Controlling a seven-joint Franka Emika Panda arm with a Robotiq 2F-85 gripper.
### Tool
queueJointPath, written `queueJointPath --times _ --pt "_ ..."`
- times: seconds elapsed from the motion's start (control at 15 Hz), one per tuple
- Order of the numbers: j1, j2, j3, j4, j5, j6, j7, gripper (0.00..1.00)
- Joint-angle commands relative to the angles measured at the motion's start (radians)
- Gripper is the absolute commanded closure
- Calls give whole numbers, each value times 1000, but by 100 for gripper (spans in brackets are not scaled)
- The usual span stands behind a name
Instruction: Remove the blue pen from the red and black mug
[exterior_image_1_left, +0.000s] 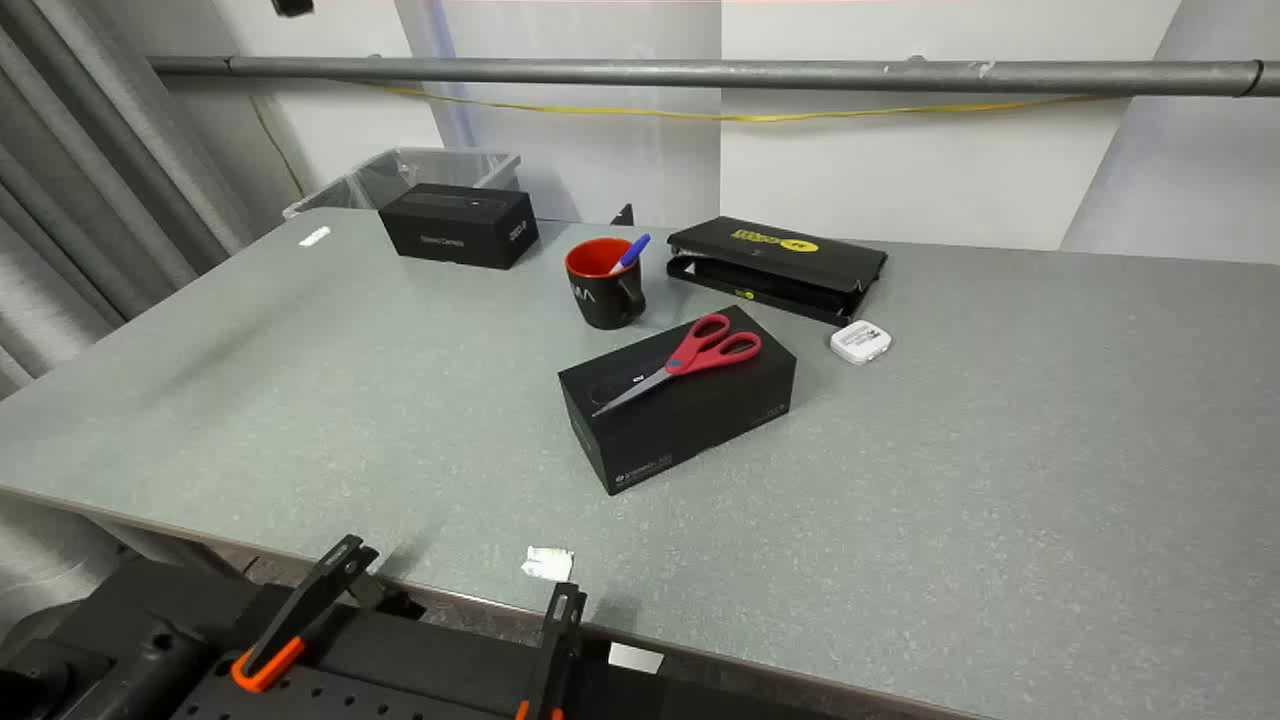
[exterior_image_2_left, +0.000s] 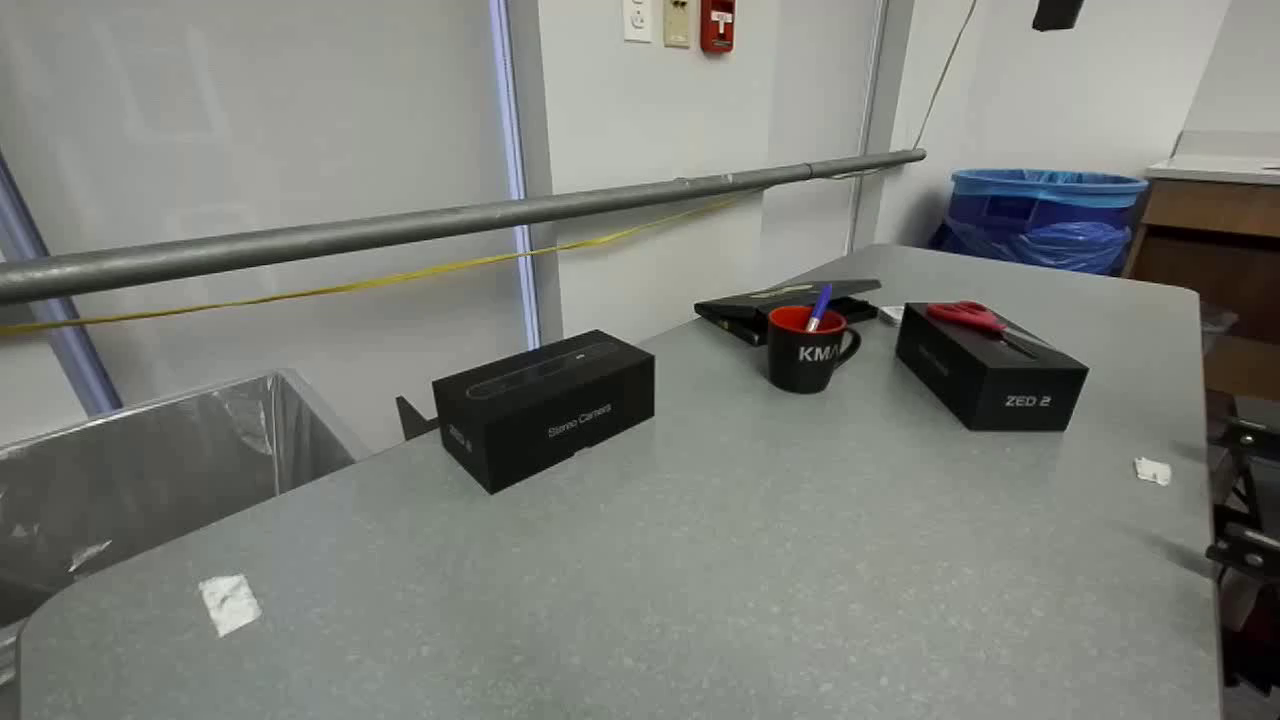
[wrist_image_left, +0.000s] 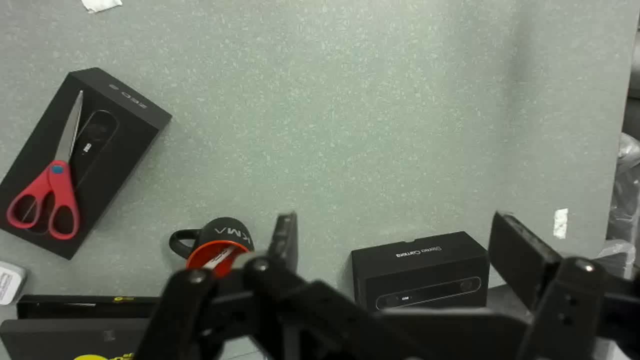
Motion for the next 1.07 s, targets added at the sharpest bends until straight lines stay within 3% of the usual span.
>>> queueJointPath --times 0.0,0.4,0.73,1.0 --pt "-1 0 1 2 0 -3 0 0" --pt "-5 17 3 -3 -36 25 -41 0" --pt "-66 165 -65 -7 -148 173 -151 0" --pt "-104 306 -133 35 -139 277 -181 0"
